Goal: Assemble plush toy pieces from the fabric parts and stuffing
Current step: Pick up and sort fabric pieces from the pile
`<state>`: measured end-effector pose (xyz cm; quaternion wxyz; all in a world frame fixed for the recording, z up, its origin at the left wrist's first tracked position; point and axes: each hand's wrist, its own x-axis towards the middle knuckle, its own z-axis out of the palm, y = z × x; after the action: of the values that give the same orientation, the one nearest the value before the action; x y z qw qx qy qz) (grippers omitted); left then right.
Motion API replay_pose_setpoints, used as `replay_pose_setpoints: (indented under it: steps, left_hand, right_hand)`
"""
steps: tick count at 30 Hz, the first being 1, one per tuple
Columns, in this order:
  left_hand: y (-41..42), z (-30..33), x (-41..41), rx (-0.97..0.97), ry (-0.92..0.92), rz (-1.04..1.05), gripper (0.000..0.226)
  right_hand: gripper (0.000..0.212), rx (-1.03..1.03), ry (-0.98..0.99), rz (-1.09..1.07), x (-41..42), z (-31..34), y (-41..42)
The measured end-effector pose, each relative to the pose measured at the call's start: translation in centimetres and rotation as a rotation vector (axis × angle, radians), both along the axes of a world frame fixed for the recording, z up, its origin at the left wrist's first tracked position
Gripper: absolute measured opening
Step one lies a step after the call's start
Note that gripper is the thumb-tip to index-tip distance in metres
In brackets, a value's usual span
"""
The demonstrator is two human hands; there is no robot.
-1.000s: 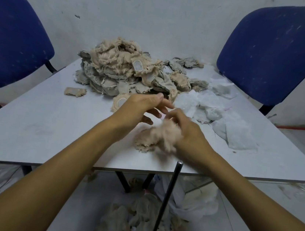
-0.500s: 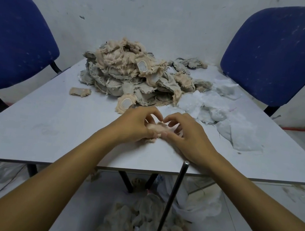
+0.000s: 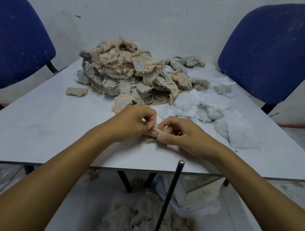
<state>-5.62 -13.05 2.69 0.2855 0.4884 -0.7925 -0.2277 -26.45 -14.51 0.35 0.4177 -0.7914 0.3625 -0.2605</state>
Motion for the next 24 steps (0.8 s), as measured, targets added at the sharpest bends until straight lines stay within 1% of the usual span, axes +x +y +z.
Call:
replay_pose_setpoints:
  steps: [3,5,7,9,11,13,15,17,19,21,23,24]
  left_hand:
    - [0.1,0.0,-0.2,-0.076,0.003,-0.02,0.04]
    - [0.2,0.0,-0.5,-0.097,0.037,-0.035,0.039]
    - [0.4,0.1,-0.8,-0.089,0.095,-0.039,0.032]
    - [0.5,0.2,-0.9,-0.077,0.15,-0.051,0.022]
    - [0.4,0.1,-0.9,-0.081,0.176,-0.037,0.018]
    - [0.4,-0.3,-1.2,-0.067,0.213,0.0,0.02]
    - [0.7,-0.7,-2.1,-0.031,0.289,0.007,0.017]
    - [1.0,-0.8,-3.1,-0.042,0.336,-0.002,0.018]
    - [1.1,-0.5,-3.5,-0.043,0.391,-0.009,0.018]
    - [1.2,-0.1,-3.5,-0.012,0.446,-0.058,0.021]
    - [1.4,-0.1,-3.9,-0.023,0.409,-0.073,0.028]
    - [1.5,-0.1,-4.2,-0.051,0.381,-0.045,0.029]
  right_hand:
    - [0.021,-0.069,0.032,-0.022,0.0,-0.4,0.3]
    - [0.02,-0.06,0.028,-0.017,0.0,-0.3,0.5]
    - [0.017,-0.002,-0.018,0.003,-0.1,0.0,0.5]
    - [0.013,0.014,-0.071,0.003,-0.2,0.2,0.4]
    - [0.009,-0.047,-0.119,-0.06,-0.2,-0.1,0.2]
    - [0.013,-0.072,-0.204,-0.165,-0.3,-0.4,0.1]
    - [0.018,0.011,-0.353,-0.212,-0.6,-0.5,0.0]
    - [0.02,0.088,-0.424,-0.213,-0.9,-0.5,0.0]
    - [0.018,0.089,-0.435,-0.24,-0.8,-0.7,0.0]
    - [0.016,0.026,-0.426,-0.341,-0.6,-1.0,-0.1]
    - [0.018,-0.042,-0.411,-0.437,-0.6,-1.2,-0.3]
    - [0.019,-0.064,-0.403,-0.452,-0.6,-1.2,-0.4]
